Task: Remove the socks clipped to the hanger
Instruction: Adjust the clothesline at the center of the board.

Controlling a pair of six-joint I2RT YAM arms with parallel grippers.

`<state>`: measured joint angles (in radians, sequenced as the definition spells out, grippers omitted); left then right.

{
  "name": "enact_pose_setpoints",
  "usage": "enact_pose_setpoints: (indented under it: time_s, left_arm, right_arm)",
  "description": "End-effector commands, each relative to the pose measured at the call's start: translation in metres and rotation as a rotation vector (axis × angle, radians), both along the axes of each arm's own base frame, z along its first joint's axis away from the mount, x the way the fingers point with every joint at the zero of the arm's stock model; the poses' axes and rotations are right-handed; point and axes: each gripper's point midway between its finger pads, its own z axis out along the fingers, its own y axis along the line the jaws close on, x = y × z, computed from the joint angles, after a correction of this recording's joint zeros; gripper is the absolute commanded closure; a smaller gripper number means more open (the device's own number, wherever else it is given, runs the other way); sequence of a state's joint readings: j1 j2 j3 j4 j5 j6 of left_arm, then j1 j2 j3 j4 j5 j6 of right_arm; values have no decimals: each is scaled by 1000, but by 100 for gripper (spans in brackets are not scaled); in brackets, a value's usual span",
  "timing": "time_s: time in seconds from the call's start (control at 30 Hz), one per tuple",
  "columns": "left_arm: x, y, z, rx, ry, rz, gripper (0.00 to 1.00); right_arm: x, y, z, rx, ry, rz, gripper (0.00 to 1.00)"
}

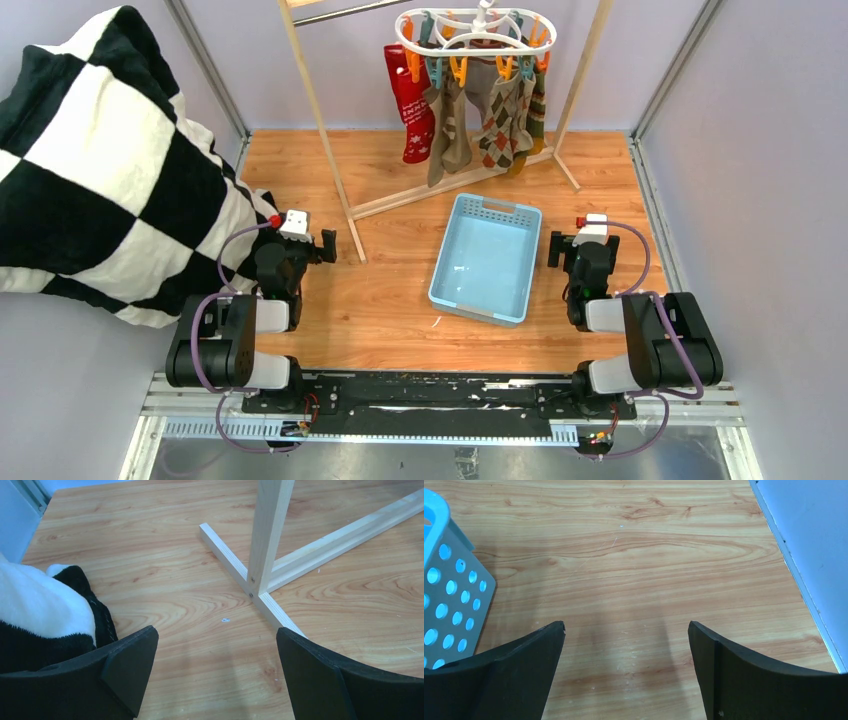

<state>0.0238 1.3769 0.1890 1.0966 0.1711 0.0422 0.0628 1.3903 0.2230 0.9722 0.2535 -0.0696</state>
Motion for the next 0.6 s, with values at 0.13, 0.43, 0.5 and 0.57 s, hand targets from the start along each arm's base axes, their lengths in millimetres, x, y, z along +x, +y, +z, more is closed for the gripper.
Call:
enact_pose_setpoints:
  time_s: [0.13,0.43,0.5,0.57]
  left_arm:
    - [0,4,1,10,-9,16,0]
    - [0,3,3,10,-18,14,0]
    - [4,6,15,6,-21,26,0]
    - [14,10,29,1,47,49,0]
  right_arm:
    - [3,-5,6,13,-24,-20,0]
    - [6,-6,15,-7,-47,-27,0]
    - [5,-10,17,-17,93,-91,0]
    - [16,-11,44,58,190,-176,0]
